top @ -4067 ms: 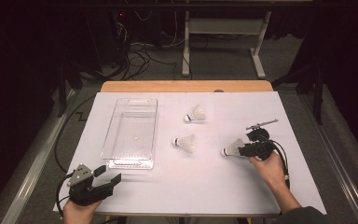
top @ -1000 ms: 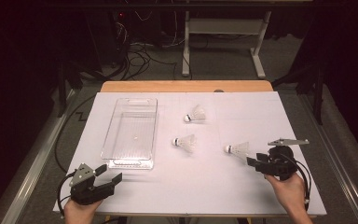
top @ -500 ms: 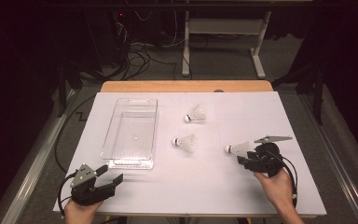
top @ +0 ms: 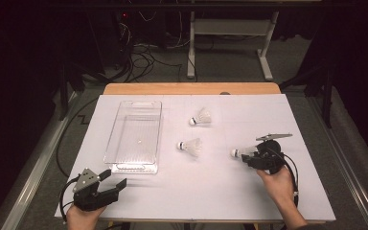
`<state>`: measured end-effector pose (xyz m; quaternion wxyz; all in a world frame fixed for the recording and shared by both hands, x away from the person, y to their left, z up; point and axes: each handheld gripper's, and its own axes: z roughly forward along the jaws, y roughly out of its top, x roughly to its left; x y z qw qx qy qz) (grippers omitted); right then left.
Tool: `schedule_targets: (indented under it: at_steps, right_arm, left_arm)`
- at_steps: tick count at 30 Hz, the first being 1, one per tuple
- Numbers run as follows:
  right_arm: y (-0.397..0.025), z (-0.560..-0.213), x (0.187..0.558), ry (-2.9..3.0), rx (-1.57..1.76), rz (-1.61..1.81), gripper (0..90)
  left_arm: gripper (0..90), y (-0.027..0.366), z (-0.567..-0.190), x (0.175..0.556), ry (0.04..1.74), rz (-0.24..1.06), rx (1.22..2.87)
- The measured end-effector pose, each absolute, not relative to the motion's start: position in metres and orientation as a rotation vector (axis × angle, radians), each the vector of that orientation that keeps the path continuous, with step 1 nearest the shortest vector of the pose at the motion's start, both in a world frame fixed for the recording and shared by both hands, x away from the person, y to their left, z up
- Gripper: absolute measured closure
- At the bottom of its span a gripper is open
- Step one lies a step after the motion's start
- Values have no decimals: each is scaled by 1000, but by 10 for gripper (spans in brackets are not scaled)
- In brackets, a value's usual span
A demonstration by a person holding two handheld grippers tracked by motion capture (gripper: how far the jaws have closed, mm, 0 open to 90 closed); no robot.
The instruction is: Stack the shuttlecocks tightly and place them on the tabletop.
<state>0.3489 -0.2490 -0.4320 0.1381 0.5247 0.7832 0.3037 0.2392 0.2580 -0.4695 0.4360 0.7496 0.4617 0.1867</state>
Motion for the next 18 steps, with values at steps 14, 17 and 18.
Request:
schedule_targets:
  at_steps: [14, 17, 18]
  right_arm:
    - [-251, -433, 353, 2260, 1509, 903, 825]
    - [-252, -433, 353, 2276, 1494, 918, 852]
    - [-252, -433, 353, 2278, 1493, 920, 860]
  left_arm:
    - [305, 257, -469, 239, 1144, 470, 1867]
    - [304, 256, -469, 239, 1148, 471, 1871]
    - [304, 257, -470, 239, 1151, 470, 1872]
